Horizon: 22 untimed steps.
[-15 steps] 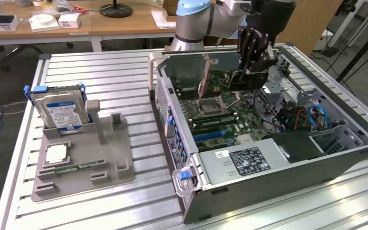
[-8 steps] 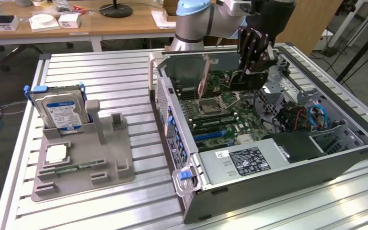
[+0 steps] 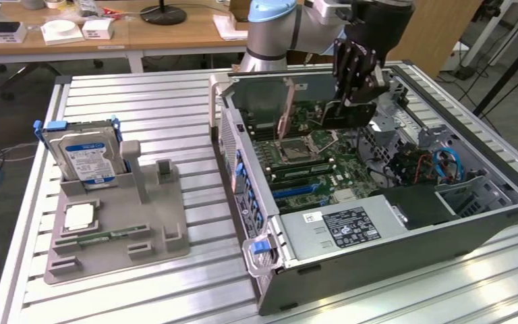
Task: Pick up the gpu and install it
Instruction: 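Insert the gpu into the slot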
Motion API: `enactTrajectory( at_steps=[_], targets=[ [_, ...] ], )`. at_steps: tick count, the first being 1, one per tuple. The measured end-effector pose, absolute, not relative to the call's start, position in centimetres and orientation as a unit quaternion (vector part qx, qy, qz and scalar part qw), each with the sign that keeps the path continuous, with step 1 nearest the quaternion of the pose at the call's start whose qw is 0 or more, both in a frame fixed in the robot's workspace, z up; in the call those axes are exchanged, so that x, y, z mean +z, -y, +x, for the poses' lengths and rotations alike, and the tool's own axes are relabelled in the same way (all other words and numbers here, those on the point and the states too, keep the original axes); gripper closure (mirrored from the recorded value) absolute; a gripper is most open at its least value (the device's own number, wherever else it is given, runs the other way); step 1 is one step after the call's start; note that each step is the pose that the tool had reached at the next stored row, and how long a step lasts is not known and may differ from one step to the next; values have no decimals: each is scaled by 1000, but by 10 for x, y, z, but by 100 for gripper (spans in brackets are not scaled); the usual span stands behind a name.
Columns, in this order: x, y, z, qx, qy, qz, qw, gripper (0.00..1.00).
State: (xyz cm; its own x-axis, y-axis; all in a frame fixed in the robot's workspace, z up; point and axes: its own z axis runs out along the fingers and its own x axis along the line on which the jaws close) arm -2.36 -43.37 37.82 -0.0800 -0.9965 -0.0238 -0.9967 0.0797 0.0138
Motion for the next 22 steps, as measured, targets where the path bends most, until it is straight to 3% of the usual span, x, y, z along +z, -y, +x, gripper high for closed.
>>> enactTrajectory(
  at_steps=[22],
  targets=[
    [376, 434, -24, 13, -730, -684, 4, 74]
  ],
)
